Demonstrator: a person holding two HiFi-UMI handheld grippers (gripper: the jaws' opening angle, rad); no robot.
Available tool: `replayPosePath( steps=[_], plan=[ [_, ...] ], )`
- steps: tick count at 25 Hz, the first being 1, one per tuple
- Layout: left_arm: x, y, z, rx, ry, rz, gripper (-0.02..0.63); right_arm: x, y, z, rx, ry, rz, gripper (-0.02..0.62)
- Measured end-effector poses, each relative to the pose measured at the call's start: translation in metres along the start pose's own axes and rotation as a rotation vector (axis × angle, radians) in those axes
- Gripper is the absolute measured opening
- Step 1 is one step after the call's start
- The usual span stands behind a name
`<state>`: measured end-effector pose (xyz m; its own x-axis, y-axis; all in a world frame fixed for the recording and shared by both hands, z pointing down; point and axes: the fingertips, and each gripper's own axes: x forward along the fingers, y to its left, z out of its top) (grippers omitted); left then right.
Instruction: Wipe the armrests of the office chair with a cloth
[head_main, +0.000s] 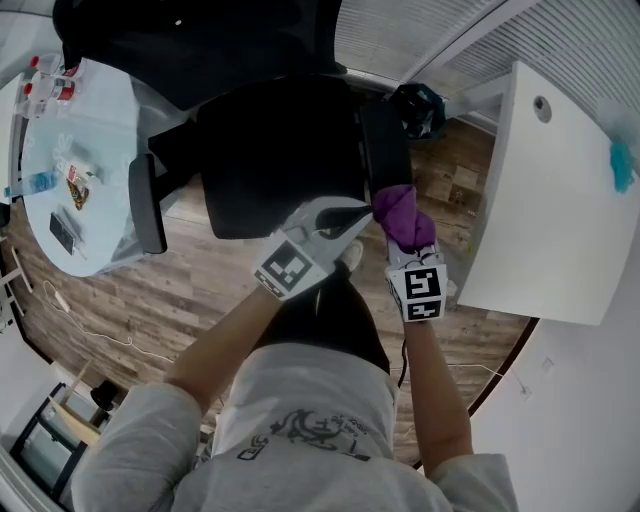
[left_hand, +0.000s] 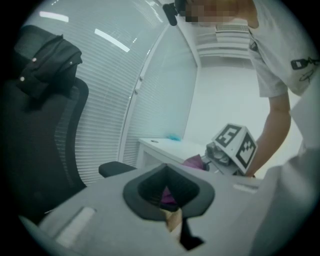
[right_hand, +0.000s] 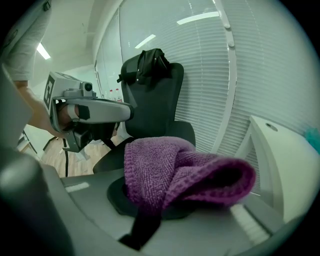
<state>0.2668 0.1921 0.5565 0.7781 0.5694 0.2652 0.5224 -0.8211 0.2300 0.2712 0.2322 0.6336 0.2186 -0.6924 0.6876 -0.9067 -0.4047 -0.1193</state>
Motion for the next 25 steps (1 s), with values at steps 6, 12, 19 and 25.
replayPosePath(
  steps=[6, 12, 19, 25],
  plan=[
    [0.002, 0.002, -0.003, -0.019, -0.012, -0.021, 0.002, 0.008, -0.002, -0.001, 0.000, 0.011, 0.005, 0.031],
    [0.001, 0.001, -0.005, -0.018, -0.002, -0.037, 0.002, 0.016, -0.008, 0.005, -0.005, 0.030, 0.017, 0.031],
    [-0.006, 0.006, -0.006, -0.017, 0.012, -0.028, 0.002, 0.040, -0.019, 0.024, -0.037, 0.054, 0.039, 0.032],
    [-0.011, 0.014, -0.005, -0.020, 0.023, -0.008, 0.002, 0.068, -0.034, 0.049, -0.076, 0.059, 0.051, 0.032]
  ],
)
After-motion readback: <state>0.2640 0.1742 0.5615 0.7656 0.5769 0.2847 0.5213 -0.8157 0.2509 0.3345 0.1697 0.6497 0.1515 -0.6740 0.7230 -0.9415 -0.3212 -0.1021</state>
